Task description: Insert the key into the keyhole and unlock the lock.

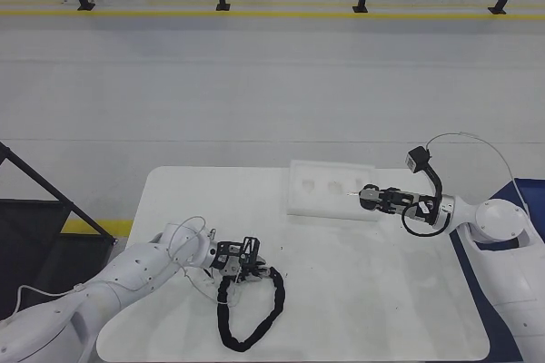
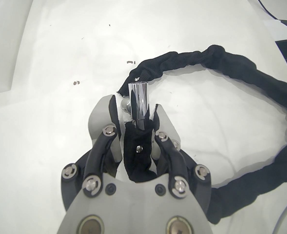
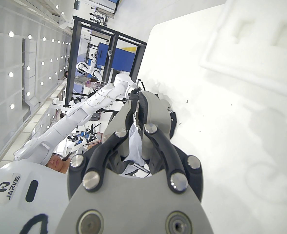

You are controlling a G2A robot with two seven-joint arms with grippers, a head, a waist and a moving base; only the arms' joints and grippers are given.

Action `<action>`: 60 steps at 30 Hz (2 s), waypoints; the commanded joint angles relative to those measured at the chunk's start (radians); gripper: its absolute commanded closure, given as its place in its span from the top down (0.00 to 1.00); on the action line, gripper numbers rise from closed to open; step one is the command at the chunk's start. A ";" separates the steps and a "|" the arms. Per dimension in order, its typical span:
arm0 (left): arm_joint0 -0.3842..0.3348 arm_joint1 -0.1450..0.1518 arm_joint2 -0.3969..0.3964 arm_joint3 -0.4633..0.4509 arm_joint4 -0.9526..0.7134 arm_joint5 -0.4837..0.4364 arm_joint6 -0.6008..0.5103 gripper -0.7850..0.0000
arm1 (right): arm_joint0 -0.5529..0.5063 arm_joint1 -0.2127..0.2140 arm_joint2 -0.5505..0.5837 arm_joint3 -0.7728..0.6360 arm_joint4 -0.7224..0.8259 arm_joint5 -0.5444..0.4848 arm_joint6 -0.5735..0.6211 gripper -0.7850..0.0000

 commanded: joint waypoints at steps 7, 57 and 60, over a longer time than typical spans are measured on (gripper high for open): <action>-0.018 -0.016 -0.027 0.011 -0.021 -0.050 -0.028 0.00 | 0.000 0.000 0.000 0.000 0.000 0.000 0.000 0.00; -0.176 0.033 0.080 -0.223 -0.192 0.210 0.606 0.00 | -0.088 0.056 0.123 -0.461 -0.140 0.067 0.200 0.00; -0.176 0.033 0.080 -0.223 -0.192 0.210 0.606 0.00 | -0.088 0.056 0.123 -0.461 -0.140 0.067 0.200 0.00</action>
